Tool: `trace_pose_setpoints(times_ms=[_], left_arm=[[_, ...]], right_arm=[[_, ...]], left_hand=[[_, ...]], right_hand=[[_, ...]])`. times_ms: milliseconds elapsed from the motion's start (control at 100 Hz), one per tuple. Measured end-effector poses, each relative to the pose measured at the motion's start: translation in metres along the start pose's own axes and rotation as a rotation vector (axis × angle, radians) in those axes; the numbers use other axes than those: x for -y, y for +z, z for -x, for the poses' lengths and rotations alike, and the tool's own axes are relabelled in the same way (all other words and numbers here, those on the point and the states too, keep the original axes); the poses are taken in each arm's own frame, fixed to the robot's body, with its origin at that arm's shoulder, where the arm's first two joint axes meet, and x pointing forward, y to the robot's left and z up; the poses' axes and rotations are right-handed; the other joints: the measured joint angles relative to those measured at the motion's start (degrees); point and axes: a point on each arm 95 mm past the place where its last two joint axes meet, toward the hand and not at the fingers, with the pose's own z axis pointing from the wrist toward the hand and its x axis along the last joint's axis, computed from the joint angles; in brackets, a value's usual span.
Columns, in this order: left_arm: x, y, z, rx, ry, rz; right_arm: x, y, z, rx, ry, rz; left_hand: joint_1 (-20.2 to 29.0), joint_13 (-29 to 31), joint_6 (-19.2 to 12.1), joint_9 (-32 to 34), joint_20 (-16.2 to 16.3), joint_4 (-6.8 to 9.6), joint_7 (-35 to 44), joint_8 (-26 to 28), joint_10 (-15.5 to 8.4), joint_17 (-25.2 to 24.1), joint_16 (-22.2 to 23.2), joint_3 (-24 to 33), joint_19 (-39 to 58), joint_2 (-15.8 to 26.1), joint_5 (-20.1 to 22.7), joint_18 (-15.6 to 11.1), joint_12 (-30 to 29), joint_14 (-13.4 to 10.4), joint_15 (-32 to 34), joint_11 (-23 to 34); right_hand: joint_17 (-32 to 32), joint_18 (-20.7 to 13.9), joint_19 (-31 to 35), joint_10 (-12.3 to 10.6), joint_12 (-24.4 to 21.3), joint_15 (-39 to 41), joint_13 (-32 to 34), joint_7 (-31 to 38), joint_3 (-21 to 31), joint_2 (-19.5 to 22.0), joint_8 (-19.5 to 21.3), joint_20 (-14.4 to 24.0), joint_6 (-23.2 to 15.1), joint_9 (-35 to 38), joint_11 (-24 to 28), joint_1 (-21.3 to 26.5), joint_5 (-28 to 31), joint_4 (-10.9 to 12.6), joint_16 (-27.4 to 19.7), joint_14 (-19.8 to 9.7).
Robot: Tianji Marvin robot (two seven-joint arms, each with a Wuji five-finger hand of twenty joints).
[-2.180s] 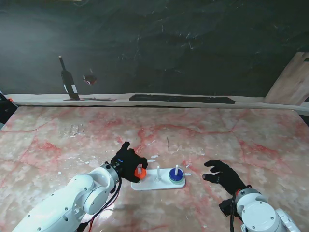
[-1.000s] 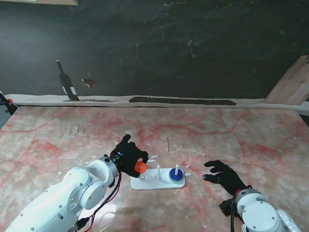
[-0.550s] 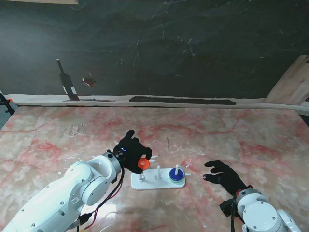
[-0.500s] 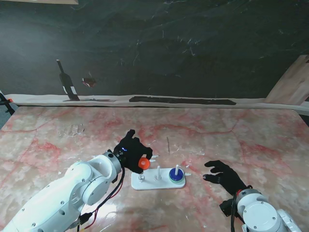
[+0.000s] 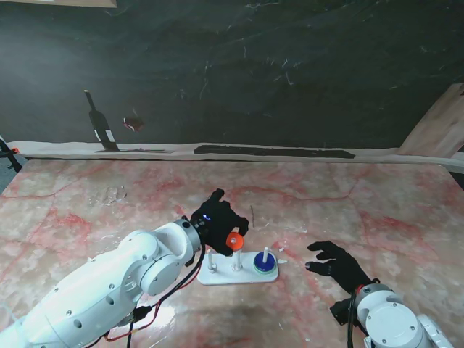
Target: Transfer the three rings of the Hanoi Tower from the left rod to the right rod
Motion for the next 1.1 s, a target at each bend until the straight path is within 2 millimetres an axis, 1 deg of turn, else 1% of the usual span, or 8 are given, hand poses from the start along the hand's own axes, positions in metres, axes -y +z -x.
trace_pose_setpoints(times_ms=[460,750,880,1100], left_arm=[[0.005,0.038,-0.017,-0.074,-0.007,-0.004],[0.005,0.055,-0.022,-0.099,-0.019,-0.004],[0.004,0.062,-0.024,-0.112,-0.024,0.000],[0.003,0.068,-0.026,-0.127,-0.028,0.004]], right_arm=[[-0.001,-0.001,0.002,0.005,0.013,0.002],[-0.001,-0.001,0.002,0.009,0.019,0.000],[-0.001,-0.001,0.002,0.011,0.019,-0.001],[-0.002,0.000,0.003,0.013,0.020,-0.002]], left_hand=[[0.0,0.0,0.0,0.0,0.0,-0.01,0.0,0.0,0.0,0.0,0.0,0.0,0.1,0.0,0.0,0.0,0.0,0.0,0.0,0.0],[0.0,0.0,0.0,0.0,-0.1,-0.01,0.0,0.0,0.0,0.0,0.0,0.0,0.2,0.0,0.0,0.0,0.0,0.0,0.0,0.0],[0.0,0.0,0.1,0.0,-0.1,-0.01,0.1,-0.3,0.0,0.0,0.0,0.0,0.3,-1.0,1.2,0.0,0.0,0.0,0.0,0.0],[0.0,0.0,0.2,0.0,-0.2,-0.01,0.1,-0.3,0.0,0.0,0.0,0.0,0.3,-1.0,1.2,0.0,0.0,0.0,0.0,0.0]], right_hand=[[0.0,0.0,0.0,0.0,0.0,0.0,0.0,0.0,0.0,0.0,0.0,0.0,0.0,0.0,0.0,0.0,0.0,0.0,0.0,0.0],[0.0,0.0,0.0,0.0,0.0,0.0,0.0,0.0,0.0,0.0,0.0,0.0,0.0,0.0,0.0,0.0,0.0,0.0,0.0,0.0],[0.0,0.0,0.0,0.0,0.0,0.0,0.0,0.0,0.0,0.0,0.0,0.0,0.0,0.0,0.0,0.0,0.0,0.0,0.0,0.0],[0.0,0.0,0.0,0.0,0.0,0.0,0.0,0.0,0.0,0.0,0.0,0.0,0.0,0.0,0.0,0.0,0.0,0.0,0.0,0.0]])
